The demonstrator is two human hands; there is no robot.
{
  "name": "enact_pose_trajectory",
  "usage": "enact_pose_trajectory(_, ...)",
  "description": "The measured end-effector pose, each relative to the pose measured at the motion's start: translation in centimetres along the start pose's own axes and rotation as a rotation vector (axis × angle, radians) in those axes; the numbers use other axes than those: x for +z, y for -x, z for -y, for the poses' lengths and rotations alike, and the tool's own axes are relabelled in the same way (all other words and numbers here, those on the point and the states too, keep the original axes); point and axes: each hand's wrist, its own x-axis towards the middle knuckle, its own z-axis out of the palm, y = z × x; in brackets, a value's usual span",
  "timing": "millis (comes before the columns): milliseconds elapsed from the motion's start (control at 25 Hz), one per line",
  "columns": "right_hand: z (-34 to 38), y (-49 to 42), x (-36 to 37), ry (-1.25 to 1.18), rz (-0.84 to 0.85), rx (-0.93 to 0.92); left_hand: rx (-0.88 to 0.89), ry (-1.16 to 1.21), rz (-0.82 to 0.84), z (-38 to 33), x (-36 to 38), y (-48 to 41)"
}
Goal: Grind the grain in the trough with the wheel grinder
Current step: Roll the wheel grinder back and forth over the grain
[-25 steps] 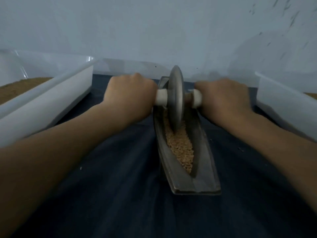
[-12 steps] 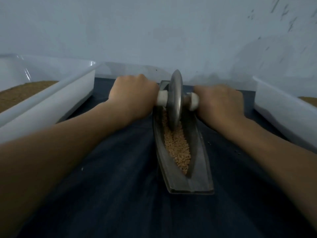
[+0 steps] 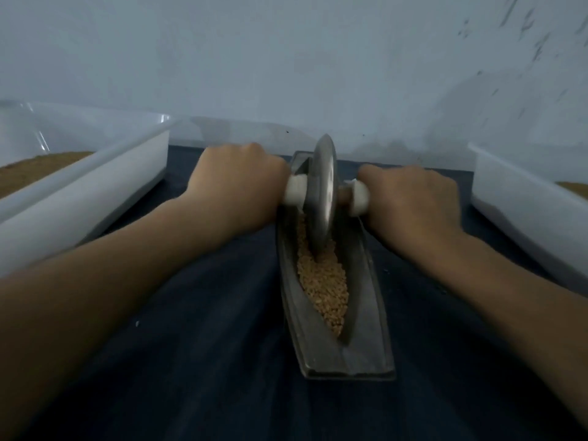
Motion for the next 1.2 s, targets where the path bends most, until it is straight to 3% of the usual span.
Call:
enact_pose_trajectory(80,0.4,-2.6,0.1,-0.091,0.163,0.055,-0.052,0.024,0.052,-0.4,-0.2,-2.8)
enact_pose_trajectory(160,0.1,-3.1,-0.4,-0.088,0.222,0.003,-0.043,0.056,0.139,-0.1,-0.3,-3.2)
enact_pose_trajectory(240,-0.6,-0.9,-1.4,-0.017,0.107,-0.133,0.041,0.126,0.142,0.9,-0.3,0.0)
enact_pose_trajectory(360,-1.4,3.4,-2.0,-0.038,-0.087,-0.202,0.120,0.161,-0.024,1.8,-0.8,4.3)
enact_pose_trajectory(440,-1.3,2.5,-1.1,-0.067,-0.069,-0.139,0.102,0.087,-0.049,1.7,-0.7,3.2)
enact_pose_trajectory(600,0.4,-3.3,-0.5,-0.118,0.199,0.074,-0.110,0.094,0.111,0.0,-0.4,-2.6)
enact_pose_trajectory(680,-0.1,-2.8,-1.0,-0.104,0.208,0.020,-0.050,0.106,0.195,0.2,-0.9,-2.4)
enact_pose_trajectory(720,-0.5,-1.0,-1.2,-0.077,0.135,-0.047,0.010,0.096,0.191,0.6,-1.1,-0.9)
enact_pose_trajectory(840,-1.4,4.6,-1.9,-0.116,-0.079,-0.104,0.165,0.057,-0.082,1.3,-1.4,3.5)
enact_pose_trajectory(880,-1.9,4.8,-1.6,-0.134,-0.077,-0.107,0.178,0.038,-0.125,1.3,-1.6,3.5)
enact_pose_trajectory(960,-1.2,3.4,-1.0,-0.105,-0.031,-0.044,0.122,-0.042,-0.077,0.7,-1.2,2.2)
enact_pose_trajectory(1080,0.5,-1.8,-0.6,-0.056,0.126,0.072,-0.072,0.044,0.010,-0.3,-0.1,-1.1)
enact_pose_trajectory(1200,0.3,-3.1,-1.9,-0.033,0.192,-0.029,-0.094,0.108,0.107,0.4,0.3,-0.7)
